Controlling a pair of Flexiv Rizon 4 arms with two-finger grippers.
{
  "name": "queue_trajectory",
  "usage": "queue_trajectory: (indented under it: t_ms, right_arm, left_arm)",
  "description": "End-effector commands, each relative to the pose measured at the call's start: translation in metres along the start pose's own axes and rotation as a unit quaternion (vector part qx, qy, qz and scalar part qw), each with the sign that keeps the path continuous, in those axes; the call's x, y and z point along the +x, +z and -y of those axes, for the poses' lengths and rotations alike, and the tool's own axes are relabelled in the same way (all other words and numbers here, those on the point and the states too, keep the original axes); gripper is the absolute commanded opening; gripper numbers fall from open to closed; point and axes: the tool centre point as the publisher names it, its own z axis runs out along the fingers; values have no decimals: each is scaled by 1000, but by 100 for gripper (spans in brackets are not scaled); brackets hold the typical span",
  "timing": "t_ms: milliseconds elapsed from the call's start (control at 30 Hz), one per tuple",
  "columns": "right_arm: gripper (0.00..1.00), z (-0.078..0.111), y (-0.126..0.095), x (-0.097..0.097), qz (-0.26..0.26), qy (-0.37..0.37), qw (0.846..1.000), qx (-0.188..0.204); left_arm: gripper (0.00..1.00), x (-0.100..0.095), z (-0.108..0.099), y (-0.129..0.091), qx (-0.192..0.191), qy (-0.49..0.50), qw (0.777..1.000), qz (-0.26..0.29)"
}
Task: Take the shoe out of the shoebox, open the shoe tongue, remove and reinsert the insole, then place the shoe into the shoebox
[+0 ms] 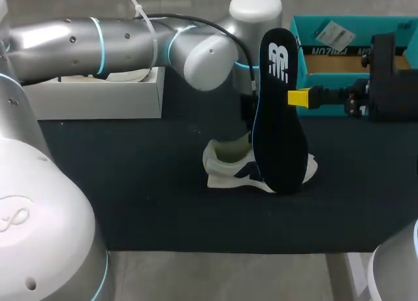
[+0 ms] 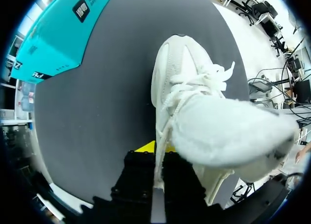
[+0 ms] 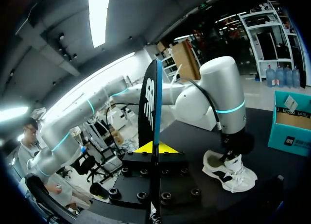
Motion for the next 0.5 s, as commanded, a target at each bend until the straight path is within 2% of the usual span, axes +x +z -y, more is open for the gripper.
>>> queue_trajectory:
  t_ms: [33, 500]
  right_arm:
    - [0, 1, 2, 0, 1, 0, 1000, 0]
    - [0, 1, 2, 0, 1, 0, 1000, 0]
  left_arm:
    - [0, 13, -12, -7, 13, 5, 1000, 5]
    - [0, 15, -13, -8, 15, 7, 1000, 5]
